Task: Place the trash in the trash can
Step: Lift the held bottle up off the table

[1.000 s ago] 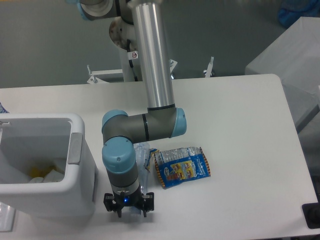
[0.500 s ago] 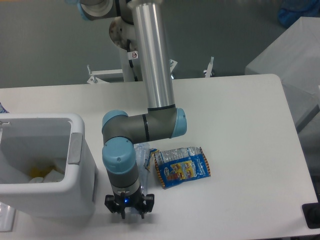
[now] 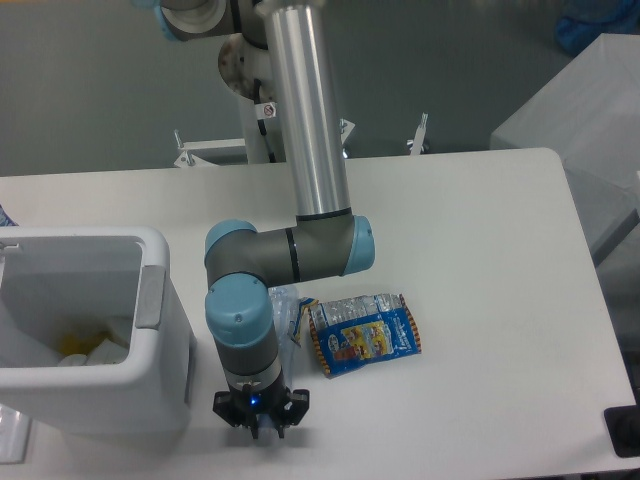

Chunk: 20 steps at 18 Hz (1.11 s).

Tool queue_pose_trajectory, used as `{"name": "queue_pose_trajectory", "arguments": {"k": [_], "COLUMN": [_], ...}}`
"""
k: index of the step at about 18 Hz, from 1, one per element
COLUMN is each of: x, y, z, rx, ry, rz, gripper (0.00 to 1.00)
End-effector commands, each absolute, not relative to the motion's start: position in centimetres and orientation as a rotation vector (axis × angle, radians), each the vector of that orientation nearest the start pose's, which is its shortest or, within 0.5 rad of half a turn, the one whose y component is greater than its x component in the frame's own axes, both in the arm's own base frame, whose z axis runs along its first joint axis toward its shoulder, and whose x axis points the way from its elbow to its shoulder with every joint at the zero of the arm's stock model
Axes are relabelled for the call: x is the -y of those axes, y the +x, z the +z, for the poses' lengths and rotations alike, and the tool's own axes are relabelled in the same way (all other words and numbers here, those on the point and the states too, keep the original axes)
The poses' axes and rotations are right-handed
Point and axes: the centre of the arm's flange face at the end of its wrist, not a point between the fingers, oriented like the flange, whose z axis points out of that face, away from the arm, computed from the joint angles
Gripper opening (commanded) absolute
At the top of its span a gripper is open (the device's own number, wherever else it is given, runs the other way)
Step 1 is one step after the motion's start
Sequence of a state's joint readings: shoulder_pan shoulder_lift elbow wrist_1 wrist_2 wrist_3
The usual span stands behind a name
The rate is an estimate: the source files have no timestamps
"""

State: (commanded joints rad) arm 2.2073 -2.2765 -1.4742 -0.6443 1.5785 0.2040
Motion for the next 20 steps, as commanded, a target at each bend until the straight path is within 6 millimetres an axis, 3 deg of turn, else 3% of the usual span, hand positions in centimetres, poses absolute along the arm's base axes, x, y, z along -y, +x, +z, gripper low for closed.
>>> {"name": "queue_pose_trajectory", "arguments": {"k": [6,8,10,11,13,14,17,20], "x": [-65.0,-65.4,-66.2,-65.3,-64.6,-64.2,-61.5,-59.2], "y": [-34.9,-36.3,-36.8,-38.1,-38.6,-39.1,-41.0,-42.4], "z": [22.9,28.5,31.7,34.1,38.2,39.2,45.5,49.3], "rx": [0.634,0.595,0.567,0.578,0.564,0.565,0.565,0.617], "ry": [-2.726,-2.637,-2.57,-2.524,-2.454,-2.431,-2.313,-2.215], "rz": [0.224,0.268,0.238,0.233,0.232,0.219,0.19,0.122], "gripper": [0.37,0.37,0.37,0.37,0.37,0.37,0.37,0.37]}}
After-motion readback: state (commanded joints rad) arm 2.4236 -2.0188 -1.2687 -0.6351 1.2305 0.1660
